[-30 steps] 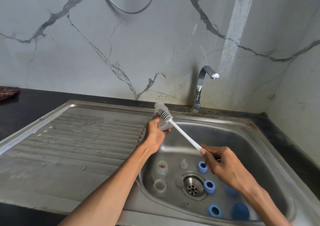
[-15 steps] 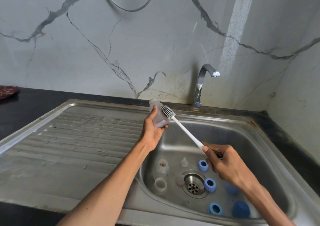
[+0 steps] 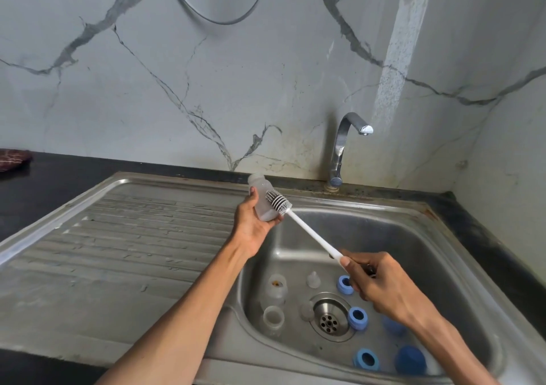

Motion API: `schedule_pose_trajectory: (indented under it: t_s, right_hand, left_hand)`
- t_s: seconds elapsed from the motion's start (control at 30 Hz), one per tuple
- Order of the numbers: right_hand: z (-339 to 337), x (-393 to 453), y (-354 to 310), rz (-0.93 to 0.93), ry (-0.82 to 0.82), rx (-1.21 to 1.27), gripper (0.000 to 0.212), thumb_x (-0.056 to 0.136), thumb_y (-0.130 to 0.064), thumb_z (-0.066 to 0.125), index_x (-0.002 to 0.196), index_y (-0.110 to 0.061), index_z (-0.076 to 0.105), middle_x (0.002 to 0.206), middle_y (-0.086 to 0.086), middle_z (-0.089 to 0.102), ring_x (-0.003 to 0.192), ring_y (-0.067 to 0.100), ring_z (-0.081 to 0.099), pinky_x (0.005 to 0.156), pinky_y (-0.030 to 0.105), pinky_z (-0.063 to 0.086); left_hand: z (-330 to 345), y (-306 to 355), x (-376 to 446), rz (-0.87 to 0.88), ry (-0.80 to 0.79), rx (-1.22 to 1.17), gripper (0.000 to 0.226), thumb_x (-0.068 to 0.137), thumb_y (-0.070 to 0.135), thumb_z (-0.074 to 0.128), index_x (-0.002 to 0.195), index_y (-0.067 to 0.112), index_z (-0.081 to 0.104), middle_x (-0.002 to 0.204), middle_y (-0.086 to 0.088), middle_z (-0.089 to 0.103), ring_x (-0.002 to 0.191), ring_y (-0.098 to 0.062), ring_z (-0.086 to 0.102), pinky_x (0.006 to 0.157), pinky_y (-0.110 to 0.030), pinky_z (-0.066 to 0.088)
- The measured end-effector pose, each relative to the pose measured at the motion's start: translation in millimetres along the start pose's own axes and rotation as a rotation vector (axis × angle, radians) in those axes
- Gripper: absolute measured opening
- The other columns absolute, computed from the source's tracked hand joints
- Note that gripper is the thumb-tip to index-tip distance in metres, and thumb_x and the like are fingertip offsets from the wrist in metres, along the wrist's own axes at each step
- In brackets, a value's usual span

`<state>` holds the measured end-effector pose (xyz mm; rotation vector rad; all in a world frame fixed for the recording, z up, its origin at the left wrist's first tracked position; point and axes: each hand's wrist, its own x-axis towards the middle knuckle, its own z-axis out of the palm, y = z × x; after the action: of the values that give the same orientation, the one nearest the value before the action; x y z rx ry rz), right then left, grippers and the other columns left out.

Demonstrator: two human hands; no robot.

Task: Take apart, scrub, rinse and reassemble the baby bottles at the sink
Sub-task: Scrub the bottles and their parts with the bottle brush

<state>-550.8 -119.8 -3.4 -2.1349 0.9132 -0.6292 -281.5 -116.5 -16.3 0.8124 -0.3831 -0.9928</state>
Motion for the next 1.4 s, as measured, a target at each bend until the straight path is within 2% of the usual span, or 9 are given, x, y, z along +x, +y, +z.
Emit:
schedule_pose_trajectory:
  t_s: [0.17, 0.33, 0.5, 0.63, 0.83, 0.97, 1.1, 1.33, 1.4]
  right_hand:
    - [-1, 1, -3, -0.021, 0.102, 0.031, 0.021, 0.101, -0.033, 0.053, 0.108, -0.033, 0.072, 0.054, -0.002, 0.046, 0.048, 0.009, 0.036, 0.044, 0.022, 0.033]
    - [2, -1, -5, -0.033, 0.104, 0.041, 0.024, 0.101, -0.032, 0.052, 0.114, -0.030, 0.072, 0.053, -0.002, 0.046, 0.046, 0.007, 0.036, 0.044, 0.020, 0.033]
    - [1, -1, -3, 0.011, -0.024, -0.007, 0.032, 0.101, -0.037, 0.051, 0.103, -0.013, 0.074, 0.054, -0.002, 0.046, 0.045, 0.009, 0.034, 0.042, 0.022, 0.032]
    - [0, -1, -4, 0.012, 0.009, 0.021, 0.020, 0.100, -0.035, 0.053, 0.103, -0.034, 0.073, 0.054, -0.003, 0.049, 0.046, 0.008, 0.037, 0.042, 0.018, 0.033]
    - [0, 0, 0, 0.023, 0.059, 0.014, 0.020, 0.100, -0.035, 0.053, 0.100, -0.033, 0.073, 0.053, -0.003, 0.051, 0.046, 0.008, 0.040, 0.044, 0.020, 0.036]
    - [3, 1, 1, 0.005, 0.122, 0.018, 0.021, 0.100, -0.036, 0.052, 0.111, -0.038, 0.070, 0.053, -0.003, 0.046, 0.047, 0.009, 0.038, 0.045, 0.026, 0.035]
    - [-1, 3, 0, 0.015, 0.173, 0.057, 0.021, 0.100, -0.035, 0.053, 0.110, -0.033, 0.071, 0.057, -0.001, 0.043, 0.050, 0.012, 0.035, 0.045, 0.029, 0.032]
    - [3, -1, -2, 0.018, -0.009, 0.006, 0.030, 0.101, -0.034, 0.051, 0.105, -0.014, 0.073, 0.055, -0.003, 0.046, 0.046, 0.011, 0.036, 0.042, 0.022, 0.034]
    - [3, -2, -3, 0.016, -0.029, 0.018, 0.029, 0.101, -0.035, 0.051, 0.103, -0.018, 0.074, 0.056, -0.002, 0.045, 0.047, 0.012, 0.035, 0.042, 0.023, 0.032]
  left_hand:
    - [24, -13, -12, -0.066, -0.072, 0.055, 0.039, 0.101, 0.043, 0.045, 0.103, 0.009, 0.063, 0.081, -0.012, 0.066, 0.064, -0.022, 0.061, 0.058, -0.032, 0.044]
    - [15, -7, -7, -0.014, -0.069, 0.043, 0.049, 0.095, 0.048, 0.056, 0.120, 0.007, 0.060, 0.089, -0.013, 0.067, 0.069, -0.022, 0.061, 0.056, -0.031, 0.045]
    - [2, 1, 0, 0.017, 0.032, -0.044, 0.039, 0.096, 0.048, 0.053, 0.109, 0.012, 0.062, 0.089, -0.007, 0.066, 0.077, -0.020, 0.063, 0.065, -0.033, 0.048]
    - [5, -5, 0, -0.011, 0.026, -0.031, 0.040, 0.096, 0.048, 0.053, 0.108, 0.011, 0.062, 0.091, -0.008, 0.066, 0.078, -0.020, 0.062, 0.066, -0.033, 0.045]
    - [1, 1, 3, 0.011, -0.020, -0.070, 0.045, 0.100, 0.042, 0.047, 0.121, 0.004, 0.059, 0.107, -0.015, 0.069, 0.101, -0.031, 0.065, 0.090, -0.048, 0.052]
    - [15, -13, -8, -0.028, -0.084, 0.001, 0.037, 0.103, 0.036, 0.045, 0.118, 0.005, 0.060, 0.102, -0.014, 0.072, 0.086, -0.027, 0.072, 0.080, -0.048, 0.057]
    - [31, -30, -17, -0.082, -0.148, 0.053, 0.037, 0.103, 0.036, 0.044, 0.117, 0.005, 0.060, 0.102, -0.015, 0.070, 0.091, -0.027, 0.068, 0.078, -0.047, 0.058]
    - [1, 4, 8, -0.022, 0.084, -0.113, 0.045, 0.106, 0.039, 0.037, 0.130, 0.005, 0.054, 0.101, -0.015, 0.066, 0.085, -0.026, 0.065, 0.056, -0.037, 0.060]
    - [-1, 5, 9, -0.030, 0.098, -0.119, 0.048, 0.105, 0.041, 0.036, 0.134, 0.006, 0.053, 0.097, -0.014, 0.066, 0.082, -0.024, 0.063, 0.055, -0.035, 0.059]
